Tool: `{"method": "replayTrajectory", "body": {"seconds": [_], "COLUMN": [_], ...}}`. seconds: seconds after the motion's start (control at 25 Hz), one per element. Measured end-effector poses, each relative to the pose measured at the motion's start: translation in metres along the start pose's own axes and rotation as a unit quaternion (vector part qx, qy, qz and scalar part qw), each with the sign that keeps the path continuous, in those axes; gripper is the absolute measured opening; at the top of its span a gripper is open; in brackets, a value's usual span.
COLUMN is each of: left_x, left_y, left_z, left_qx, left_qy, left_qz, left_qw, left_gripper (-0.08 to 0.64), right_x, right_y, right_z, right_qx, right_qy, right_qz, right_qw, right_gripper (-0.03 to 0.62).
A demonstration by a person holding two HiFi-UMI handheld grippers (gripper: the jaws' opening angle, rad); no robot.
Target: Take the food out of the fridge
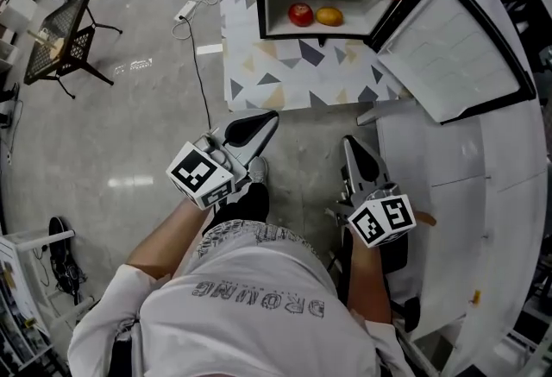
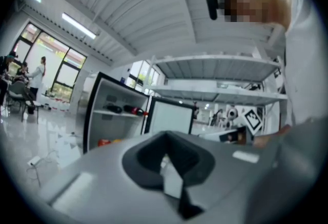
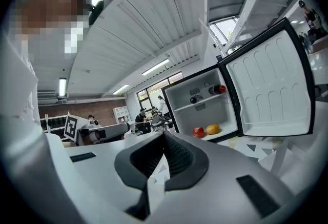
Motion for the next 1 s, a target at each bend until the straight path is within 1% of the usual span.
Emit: {"method": "replayTrajectory", "body": {"seconds": [0.32,0.6,0.8,1.0], "left_x": [0.012,0.016,0.019,0.022], "left_y": [0.073,0.128,0.156,0.172], "left_z": [-0.022,-0.038,-0.047,-0.052], "left_qx": [-0.012,-0.024,-0.033,-0.035], "left_qy": [0.009,0.021,0.022,0.019], "left_qz": [0.005,0.004,0.003,0.004], "left_qw": [0.9999,0.9995,0.9992,0.9992], "left_gripper": [0.008,0.008,0.008,0.008], "right_x": [0.018,0.029,0.034,0.036], "right_y": [-0.013,-0.026,-0.034,-0.041], "right_z": [-0.072,-0.126,-0.152,-0.170], "right_qx": [-0.020,-0.040,-0.051,-0.056], "right_qy": [0.008,0.008,0.009,0.011], "right_qz": [-0.001,-0.001,0.004,0.007], "right_qw": [1.000,0.999,0.999,0.998], "right_gripper": [0.000,0.000,0.000,0.000]}}
Point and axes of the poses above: the fingertips, and each gripper's own axes: z backward along the fingers, y to its left, x out of its top, the point moved 5 cm from there along z, backward along the fingers, and after that the axes turned 3 degrees about -x, right-handed, at the moved point
